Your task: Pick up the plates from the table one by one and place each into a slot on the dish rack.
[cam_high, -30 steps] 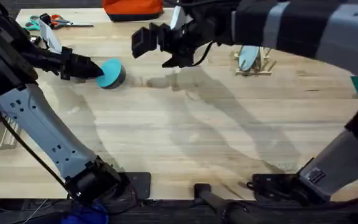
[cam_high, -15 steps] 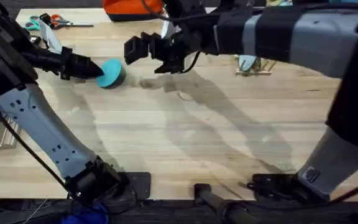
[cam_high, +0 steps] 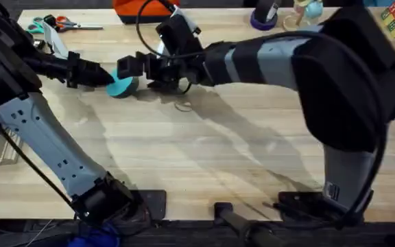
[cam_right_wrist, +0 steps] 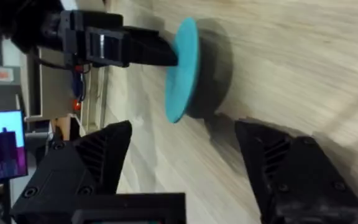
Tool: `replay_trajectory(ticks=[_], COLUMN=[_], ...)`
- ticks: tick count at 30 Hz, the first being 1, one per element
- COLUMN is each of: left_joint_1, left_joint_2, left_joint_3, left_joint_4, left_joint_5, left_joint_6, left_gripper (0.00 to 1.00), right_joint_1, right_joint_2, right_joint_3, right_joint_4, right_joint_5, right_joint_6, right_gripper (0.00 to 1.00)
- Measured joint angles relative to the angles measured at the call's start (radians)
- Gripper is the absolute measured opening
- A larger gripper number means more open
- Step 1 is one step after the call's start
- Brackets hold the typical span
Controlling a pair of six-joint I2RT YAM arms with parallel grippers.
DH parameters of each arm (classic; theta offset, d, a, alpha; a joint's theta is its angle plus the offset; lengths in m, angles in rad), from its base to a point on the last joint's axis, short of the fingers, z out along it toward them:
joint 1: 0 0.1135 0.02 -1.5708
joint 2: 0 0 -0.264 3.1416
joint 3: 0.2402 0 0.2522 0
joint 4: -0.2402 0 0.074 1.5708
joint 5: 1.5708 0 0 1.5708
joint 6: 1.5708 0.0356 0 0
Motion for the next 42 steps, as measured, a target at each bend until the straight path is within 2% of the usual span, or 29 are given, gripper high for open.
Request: replay_trajectory(ticks=[13, 24, 31, 36, 39, 42], left_joint_1=[0.0, 0.0, 0.0, 0.001, 0.005, 0.011], left_joint_2=[0.0, 0.0, 0.0, 0.0, 0.0, 0.0], left_joint_3=[0.0, 0.0, 0.0, 0.0, 0.0, 0.0], left_joint_4=[0.0, 0.001, 0.001, 0.001, 0.002, 0.005], left_joint_5=[0.0, 0.001, 0.002, 0.003, 0.005, 0.009], left_joint_6=[0.0, -0.007, -0.007, -0.007, -0.007, -0.007], left_gripper=[0.043, 0.043, 0.043, 0.042, 0.043, 0.043], right_joint_1=[0.026, 0.048, 0.068, 0.068, 0.068, 0.069], right_joint_2=[0.058, 0.091, 0.093, 0.095, 0.094, 0.094], right_joint_3=[0.001, 0.034, 0.037, 0.037, 0.037, 0.037], right_joint_4=[0.181, 0.219, 0.207, 0.191, 0.178, 0.165], right_joint_5=[0.032, 0.058, 0.092, 0.118, 0.136, 0.158], right_joint_6=[0.079, 0.124, 0.134, 0.148, 0.151, 0.156], right_gripper=[0.994, 0.98, 0.898, 0.77, 0.638, 0.464])
